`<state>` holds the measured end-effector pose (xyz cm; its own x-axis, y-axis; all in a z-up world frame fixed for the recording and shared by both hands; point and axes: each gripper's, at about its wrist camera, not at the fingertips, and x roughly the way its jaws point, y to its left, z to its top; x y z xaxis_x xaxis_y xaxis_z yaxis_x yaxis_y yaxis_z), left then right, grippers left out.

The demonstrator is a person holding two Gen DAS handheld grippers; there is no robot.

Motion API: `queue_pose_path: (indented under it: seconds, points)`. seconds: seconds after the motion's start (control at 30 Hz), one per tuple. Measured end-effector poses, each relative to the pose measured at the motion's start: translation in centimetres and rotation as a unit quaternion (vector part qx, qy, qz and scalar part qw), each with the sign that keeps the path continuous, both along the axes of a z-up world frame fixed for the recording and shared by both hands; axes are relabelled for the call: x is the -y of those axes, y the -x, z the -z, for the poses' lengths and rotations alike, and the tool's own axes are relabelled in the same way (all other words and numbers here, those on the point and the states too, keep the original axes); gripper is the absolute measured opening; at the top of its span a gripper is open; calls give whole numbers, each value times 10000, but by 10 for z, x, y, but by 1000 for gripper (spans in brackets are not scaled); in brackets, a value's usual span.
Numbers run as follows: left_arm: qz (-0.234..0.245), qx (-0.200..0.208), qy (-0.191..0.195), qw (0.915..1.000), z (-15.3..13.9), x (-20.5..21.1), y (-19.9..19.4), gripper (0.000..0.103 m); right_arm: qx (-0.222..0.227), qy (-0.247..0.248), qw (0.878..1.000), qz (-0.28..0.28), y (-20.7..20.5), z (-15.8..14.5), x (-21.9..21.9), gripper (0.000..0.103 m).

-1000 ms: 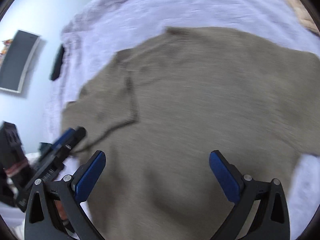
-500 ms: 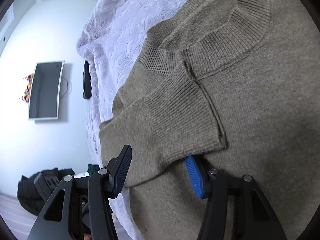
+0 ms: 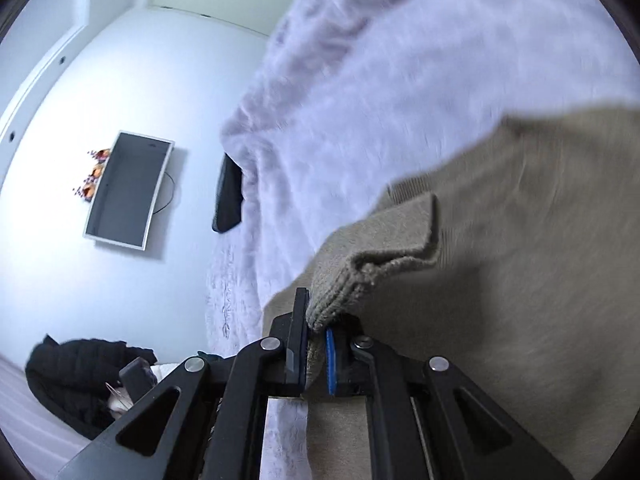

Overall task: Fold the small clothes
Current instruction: 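Fold the held sleeve across the sweater body and release with the left tool, then grasp the other sleeve cuff with the right tool and lift it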

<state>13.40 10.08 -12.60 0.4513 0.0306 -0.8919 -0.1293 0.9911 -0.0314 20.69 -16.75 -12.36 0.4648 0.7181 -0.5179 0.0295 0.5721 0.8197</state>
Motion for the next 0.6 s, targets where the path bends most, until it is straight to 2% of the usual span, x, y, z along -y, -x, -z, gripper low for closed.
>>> queue_pose_path:
  seconds: [0.13, 0.23, 0.37, 0.47, 0.6]
  points:
    - [176, 41, -13, 9998, -3, 20, -4, 71, 390, 381, 9983, 215, 7, -33, 42, 7]
    - [270, -15, 9, 9996, 8, 35, -7, 71, 352, 841, 9950, 401, 17, -33, 78, 7]
    - [341, -217, -35, 9992, 32, 51, -9, 71, -95, 1299, 9891, 685, 34, 3, 128, 8]
    - [360, -455, -135, 9982, 54, 57, -11, 71, -586, 1281, 9867, 813, 43, 42, 156, 8]
    - [301, -576, -170, 9977, 67, 55, -12, 71, -940, 1422, 9824, 767, 56, 73, 169, 8]
